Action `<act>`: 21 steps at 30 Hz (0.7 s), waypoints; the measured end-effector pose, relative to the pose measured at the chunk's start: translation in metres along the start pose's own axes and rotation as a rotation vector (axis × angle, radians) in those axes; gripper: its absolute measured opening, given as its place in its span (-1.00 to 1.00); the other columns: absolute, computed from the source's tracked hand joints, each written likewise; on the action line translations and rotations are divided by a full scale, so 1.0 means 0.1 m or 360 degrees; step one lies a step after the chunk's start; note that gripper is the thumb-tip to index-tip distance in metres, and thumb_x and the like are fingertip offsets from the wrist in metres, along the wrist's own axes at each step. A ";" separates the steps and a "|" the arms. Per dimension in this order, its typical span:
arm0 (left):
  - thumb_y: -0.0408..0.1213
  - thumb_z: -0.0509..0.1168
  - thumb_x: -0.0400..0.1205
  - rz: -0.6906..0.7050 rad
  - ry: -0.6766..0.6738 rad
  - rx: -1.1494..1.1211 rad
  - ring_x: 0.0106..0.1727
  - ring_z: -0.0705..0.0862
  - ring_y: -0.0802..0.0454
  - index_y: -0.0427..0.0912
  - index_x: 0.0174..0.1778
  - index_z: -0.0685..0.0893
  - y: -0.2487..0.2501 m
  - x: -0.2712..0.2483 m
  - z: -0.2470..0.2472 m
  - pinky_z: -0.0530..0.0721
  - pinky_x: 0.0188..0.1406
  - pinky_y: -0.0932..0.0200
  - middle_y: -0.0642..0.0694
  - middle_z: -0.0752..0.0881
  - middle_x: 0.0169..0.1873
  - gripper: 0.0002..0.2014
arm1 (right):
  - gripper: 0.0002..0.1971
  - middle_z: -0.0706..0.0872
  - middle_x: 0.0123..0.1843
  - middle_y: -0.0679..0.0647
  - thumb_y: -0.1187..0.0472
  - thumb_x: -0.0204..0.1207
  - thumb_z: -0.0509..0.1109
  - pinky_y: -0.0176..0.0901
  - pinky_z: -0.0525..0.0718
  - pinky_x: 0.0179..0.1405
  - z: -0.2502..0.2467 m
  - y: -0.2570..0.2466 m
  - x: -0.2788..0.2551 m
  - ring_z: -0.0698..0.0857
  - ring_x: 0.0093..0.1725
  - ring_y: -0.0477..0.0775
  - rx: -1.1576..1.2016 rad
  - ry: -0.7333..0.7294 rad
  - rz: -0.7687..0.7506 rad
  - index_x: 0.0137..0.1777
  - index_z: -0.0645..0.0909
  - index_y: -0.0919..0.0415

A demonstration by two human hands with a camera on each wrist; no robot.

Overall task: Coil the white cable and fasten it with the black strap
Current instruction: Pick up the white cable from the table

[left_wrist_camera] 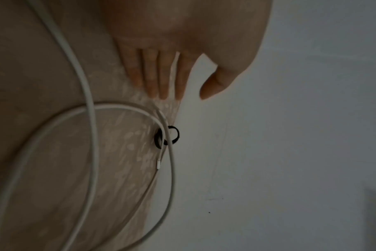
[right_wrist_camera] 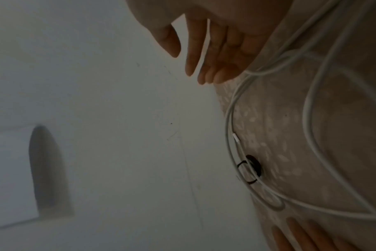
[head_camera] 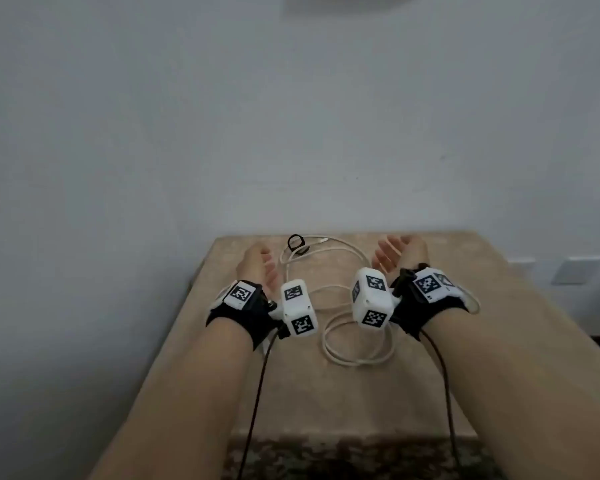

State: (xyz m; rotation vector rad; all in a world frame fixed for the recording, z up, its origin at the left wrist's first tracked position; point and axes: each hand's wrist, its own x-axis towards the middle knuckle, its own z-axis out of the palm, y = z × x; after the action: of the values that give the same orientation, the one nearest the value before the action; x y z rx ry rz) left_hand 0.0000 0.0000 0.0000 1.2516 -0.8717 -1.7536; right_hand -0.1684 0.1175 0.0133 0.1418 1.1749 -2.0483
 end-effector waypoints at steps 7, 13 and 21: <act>-0.29 0.18 0.61 -0.0194 -0.0284 0.0384 0.09 0.63 -0.23 -0.33 -0.10 0.59 0.07 0.01 -0.12 0.57 0.13 -0.01 -0.33 0.67 0.05 -0.84 | -0.85 0.63 0.03 0.17 0.25 0.58 0.21 -0.12 0.61 -0.35 0.23 0.14 0.10 0.59 -0.23 0.05 -0.0520 -0.0056 -0.0012 0.05 0.55 0.28; -0.32 0.21 0.55 -0.0220 -0.0367 0.0695 -0.36 0.60 -0.10 -0.28 -0.28 0.57 0.04 -0.04 -0.25 0.59 -0.34 0.17 -0.23 0.65 -0.30 -0.87 | -0.86 0.69 0.07 0.12 0.24 0.60 0.23 -0.08 0.54 -0.02 0.38 0.19 0.00 0.59 -0.03 0.01 -0.1096 -0.0306 -0.0037 0.07 0.56 0.25; -0.36 0.50 0.44 -0.0013 -0.0416 0.1590 -0.49 0.65 0.07 -0.28 -0.30 0.75 0.01 -0.32 -0.26 0.63 -0.46 0.27 -0.10 0.72 -0.51 -0.92 | -0.83 0.78 -0.08 0.06 0.27 0.57 0.24 -0.07 0.68 -0.01 0.38 0.14 -0.13 0.69 -0.04 0.05 -0.1028 -0.0308 -0.0353 -0.06 0.68 0.22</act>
State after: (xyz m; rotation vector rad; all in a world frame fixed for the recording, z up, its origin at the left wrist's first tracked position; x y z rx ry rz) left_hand 0.0316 0.0257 0.0066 1.6132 -2.0467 -1.5130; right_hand -0.1403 0.0908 0.0314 -0.5059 1.7134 -1.7079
